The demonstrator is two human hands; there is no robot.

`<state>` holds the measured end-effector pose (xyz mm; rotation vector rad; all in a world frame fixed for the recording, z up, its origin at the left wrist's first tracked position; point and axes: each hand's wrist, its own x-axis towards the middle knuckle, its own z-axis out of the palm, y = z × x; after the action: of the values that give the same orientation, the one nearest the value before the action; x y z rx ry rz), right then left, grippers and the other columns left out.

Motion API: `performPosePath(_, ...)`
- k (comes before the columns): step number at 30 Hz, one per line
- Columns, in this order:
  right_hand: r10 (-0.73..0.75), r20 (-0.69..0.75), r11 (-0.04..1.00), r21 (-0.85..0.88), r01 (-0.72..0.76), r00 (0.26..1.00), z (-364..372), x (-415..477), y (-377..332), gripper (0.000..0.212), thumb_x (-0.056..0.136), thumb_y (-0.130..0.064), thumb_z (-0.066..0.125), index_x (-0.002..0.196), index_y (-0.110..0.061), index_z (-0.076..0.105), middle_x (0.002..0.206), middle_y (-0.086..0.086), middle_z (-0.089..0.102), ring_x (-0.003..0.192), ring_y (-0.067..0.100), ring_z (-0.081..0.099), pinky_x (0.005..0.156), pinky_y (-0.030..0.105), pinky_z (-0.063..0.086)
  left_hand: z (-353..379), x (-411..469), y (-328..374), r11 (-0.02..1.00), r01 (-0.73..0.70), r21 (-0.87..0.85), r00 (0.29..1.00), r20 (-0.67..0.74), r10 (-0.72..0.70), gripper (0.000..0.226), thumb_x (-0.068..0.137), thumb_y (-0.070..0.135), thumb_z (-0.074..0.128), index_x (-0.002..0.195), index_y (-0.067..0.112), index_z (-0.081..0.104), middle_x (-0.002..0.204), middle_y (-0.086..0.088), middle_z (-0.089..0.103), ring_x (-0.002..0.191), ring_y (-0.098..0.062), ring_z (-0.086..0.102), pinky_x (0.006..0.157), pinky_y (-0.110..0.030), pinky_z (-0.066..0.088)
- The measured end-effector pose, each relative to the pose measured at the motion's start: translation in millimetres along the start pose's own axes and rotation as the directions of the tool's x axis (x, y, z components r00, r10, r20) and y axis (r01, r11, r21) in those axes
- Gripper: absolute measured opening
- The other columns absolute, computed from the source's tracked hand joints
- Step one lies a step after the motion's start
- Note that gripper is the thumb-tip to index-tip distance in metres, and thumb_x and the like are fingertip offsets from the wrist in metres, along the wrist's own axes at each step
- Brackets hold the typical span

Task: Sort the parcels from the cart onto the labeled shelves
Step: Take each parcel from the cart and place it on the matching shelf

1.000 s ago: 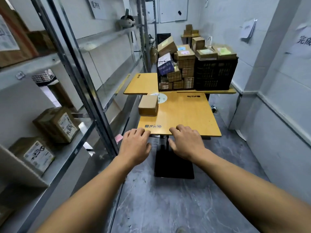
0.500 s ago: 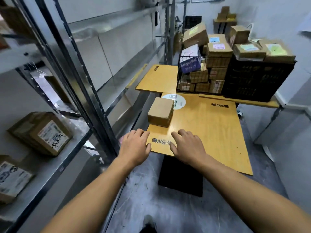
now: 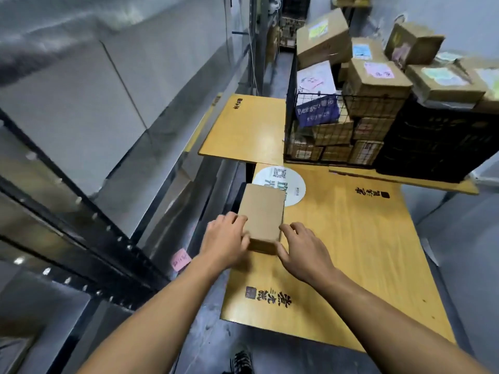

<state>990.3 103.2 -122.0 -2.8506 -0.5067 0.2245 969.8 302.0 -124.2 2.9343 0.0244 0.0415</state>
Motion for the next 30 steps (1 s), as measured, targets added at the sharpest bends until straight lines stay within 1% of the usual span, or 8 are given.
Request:
performPosePath(7, 0.11, 0.12, 0.982, 0.139, -0.126, 0.987, 27, 51, 4, 0.049, 0.1, -0.047, 0.045, 0.145, -0.029, 0.037, 0.149, 0.004, 0.038, 0.129, 0.028, 0.046, 0.099, 0.04, 0.047, 37, 44, -29, 0.993, 0.055, -0.103, 0.991, 0.124, -0.042, 0.041, 0.095, 0.04, 0.046, 0.132, 0.025, 0.046, 0.131, 0.001, 0.048, 0.114, -0.024, 0.047, 0.096, -0.039, 0.038)
performPosePath(10, 0.149, 0.156, 0.959, 0.216, -0.181, 0.976, 37, 63, 8, 0.054, 0.1, -0.049, 0.047, 0.149, -0.031, 0.033, 0.153, 0.003, 0.031, 0.133, 0.026, 0.043, 0.103, 0.041, 0.045, 50, 48, -34, 0.983, 0.12, -0.138, 0.974, 0.207, -0.089, 0.046, 0.095, 0.042, 0.047, 0.138, 0.027, 0.04, 0.138, -0.001, 0.042, 0.121, -0.026, 0.044, 0.101, -0.041, 0.038)
performPosePath(14, 0.166, 0.216, 0.904, 0.357, -0.236, 0.962, 55, 68, 13, 0.055, 0.1, -0.047, 0.05, 0.15, -0.032, 0.032, 0.155, 0.005, 0.031, 0.135, 0.027, 0.042, 0.109, 0.039, 0.041, 62, 46, -35, 0.9, 0.267, -0.345, 0.941, 0.293, -0.167, 0.055, 0.095, 0.038, 0.052, 0.146, 0.03, 0.032, 0.146, -0.002, 0.041, 0.128, -0.025, 0.043, 0.107, -0.04, 0.037)
performPosePath(18, 0.142, 0.195, 0.824, 0.519, -0.225, 0.97, 62, 67, 20, 0.051, 0.099, -0.038, 0.057, 0.146, -0.025, 0.042, 0.145, 0.004, 0.048, 0.129, 0.021, 0.047, 0.103, 0.024, 0.033, 65, 39, -23, 0.838, 0.293, -0.461, 0.951, 0.233, -0.204, 0.058, 0.093, 0.029, 0.061, 0.146, 0.023, 0.039, 0.144, -0.003, 0.046, 0.132, -0.021, 0.042, 0.11, -0.03, 0.03)
performPosePath(22, 0.211, 0.14, 0.724, 0.643, -0.251, 0.967, 54, 57, 35, 0.042, 0.097, -0.037, 0.061, 0.136, -0.025, 0.053, 0.134, 0.003, 0.056, 0.122, 0.019, 0.053, 0.103, 0.033, 0.043, 59, 25, 2, 0.781, 0.236, -0.578, 0.971, 0.109, -0.213, 0.055, 0.089, 0.028, 0.066, 0.14, 0.022, 0.047, 0.136, 0.001, 0.048, 0.127, -0.013, 0.046, 0.102, -0.015, 0.028)
performPosePath(24, 0.239, 0.102, 0.653, 0.719, -0.237, 0.966, 45, 53, 45, 0.035, 0.095, -0.035, 0.064, 0.128, -0.028, 0.056, 0.129, -0.001, 0.058, 0.119, 0.017, 0.055, 0.101, 0.036, 0.045, 53, 21, 19, 0.674, 0.23, -0.702, 0.967, 0.087, -0.24, 0.057, 0.084, 0.033, 0.065, 0.138, 0.029, 0.047, 0.13, 0.004, 0.047, 0.119, -0.005, 0.049, 0.098, -0.011, 0.031)
performPosePath(27, 0.279, 0.087, 0.521, 0.823, -0.228, 0.956, 33, 43, 64, 0.028, 0.093, -0.034, 0.068, 0.118, -0.038, 0.057, 0.125, -0.008, 0.06, 0.116, 0.016, 0.057, 0.099, 0.038, 0.049, 44, 19, 42, 0.352, 0.242, -0.904, 0.942, 0.131, -0.31, 0.053, 0.085, 0.03, 0.063, 0.133, 0.038, 0.043, 0.12, 0.001, 0.052, 0.109, -0.002, 0.054, 0.095, -0.014, 0.041)
performPosePath(30, 0.275, 0.097, 0.366, 0.91, -0.198, 0.956, 23, 29, 84, 0.026, 0.094, -0.031, 0.068, 0.114, -0.045, 0.057, 0.124, -0.012, 0.059, 0.116, 0.02, 0.061, 0.097, 0.041, 0.052, 36, 15, 60, 0.234, 0.204, -0.951, 0.921, 0.105, -0.376, 0.044, 0.096, 0.012, 0.058, 0.131, 0.036, 0.047, 0.116, -0.007, 0.056, 0.106, -0.01, 0.056, 0.092, -0.022, 0.045)
